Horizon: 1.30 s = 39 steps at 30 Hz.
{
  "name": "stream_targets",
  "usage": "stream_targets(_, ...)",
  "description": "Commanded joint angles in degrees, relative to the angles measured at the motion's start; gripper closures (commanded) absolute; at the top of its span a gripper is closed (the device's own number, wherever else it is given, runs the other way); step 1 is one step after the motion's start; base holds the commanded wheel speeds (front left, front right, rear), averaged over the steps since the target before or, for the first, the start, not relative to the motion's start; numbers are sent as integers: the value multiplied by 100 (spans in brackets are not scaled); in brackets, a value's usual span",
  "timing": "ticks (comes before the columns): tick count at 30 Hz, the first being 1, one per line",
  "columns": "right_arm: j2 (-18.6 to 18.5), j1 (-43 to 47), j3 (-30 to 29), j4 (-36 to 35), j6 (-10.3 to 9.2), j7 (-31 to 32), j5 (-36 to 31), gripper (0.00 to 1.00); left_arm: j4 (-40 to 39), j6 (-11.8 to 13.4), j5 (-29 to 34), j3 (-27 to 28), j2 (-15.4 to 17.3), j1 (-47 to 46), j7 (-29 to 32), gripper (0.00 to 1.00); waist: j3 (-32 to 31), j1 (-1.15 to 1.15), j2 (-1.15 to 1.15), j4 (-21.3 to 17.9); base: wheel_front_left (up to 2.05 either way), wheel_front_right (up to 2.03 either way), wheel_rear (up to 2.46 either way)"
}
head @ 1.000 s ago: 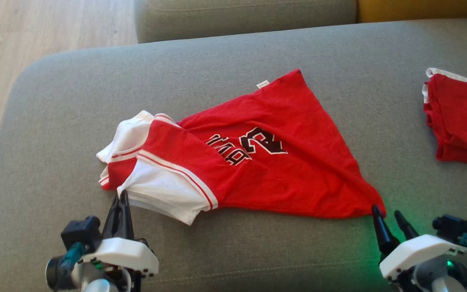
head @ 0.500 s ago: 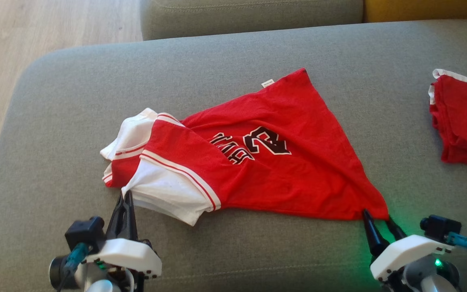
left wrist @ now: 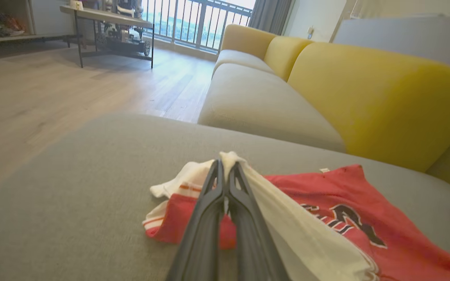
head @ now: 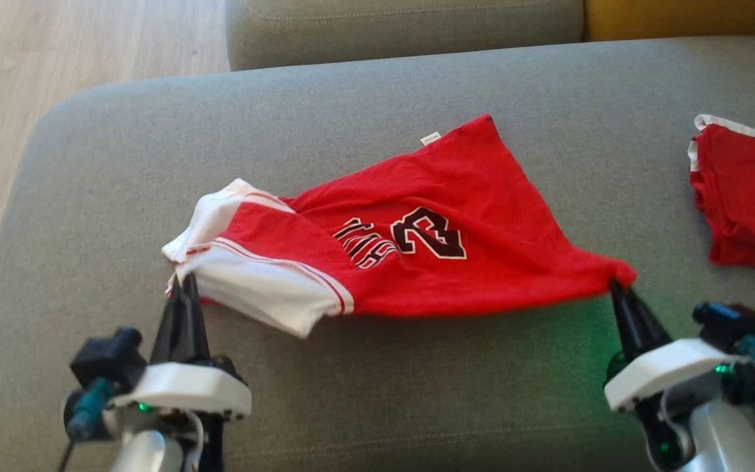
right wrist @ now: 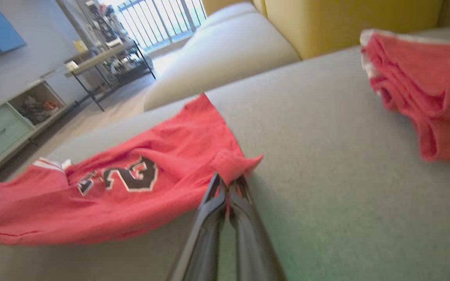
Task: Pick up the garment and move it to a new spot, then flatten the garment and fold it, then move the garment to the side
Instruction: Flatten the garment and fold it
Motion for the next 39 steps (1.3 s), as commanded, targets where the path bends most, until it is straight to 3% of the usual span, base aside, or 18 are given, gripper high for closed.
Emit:
stream_targets(1, -101, -198, 133, -468, -1, -104, -69, 100, -415, -34, -45, 277, 95, -373, -54, 100, -47, 0, 0, -9, 0, 0, 0)
stream_targets(8, -310, -347, 109, -1861, -1, -174, -159, 100, -1449, -97, -133, 407, 250, -863, 187, 100, -257, 0, 0, -13, 0, 0, 0)
stream_targets(12, -380, -532, -42, -2755, -1, -55, -245, 100, -2092, 94, -96, 507, 273, -1304, 517, 100, -405, 0, 0, 2, 0, 0, 0)
stream_targets(19, -400, -824, -210, -4223, -1, 754, -145, 100, -3139, 430, -205, 727, 172, -2129, 1090, 100, -600, 0, 0, -28, 0, 0, 0)
stream_targets(25, -187, -1200, -316, -4893, -1, 1688, -164, 100, -3451, 559, -322, 841, 197, -2756, 1551, 100, -581, 0, 0, -46, 0, 0, 0)
stream_targets(30, -160, -1709, -243, -4825, -1, 2259, -253, 100, -3065, 547, -513, 1003, 253, -3372, 1836, 100, -357, 0, 0, -60, 0, 0, 0)
stream_targets(33, -202, -2401, -255, -4519, -1, 2592, -149, 100, -2548, 469, -566, 1010, 347, -4120, 2085, 100, 170, 0, 0, -68, 0, 0, 0)
stream_targets(38, -583, -4476, -274, -2681, -1, 2933, 336, 100, -851, 264, -270, 898, 550, -6101, 2160, 100, 1487, 0, 0, -161, 0, 0, 0)
stream_targets(39, -583, -4476, -274, -2681, -1, 2933, 336, 100, -851, 264, -270, 898, 550, -6101, 2160, 100, 1487, 0, 0, -161, 0, 0, 0)
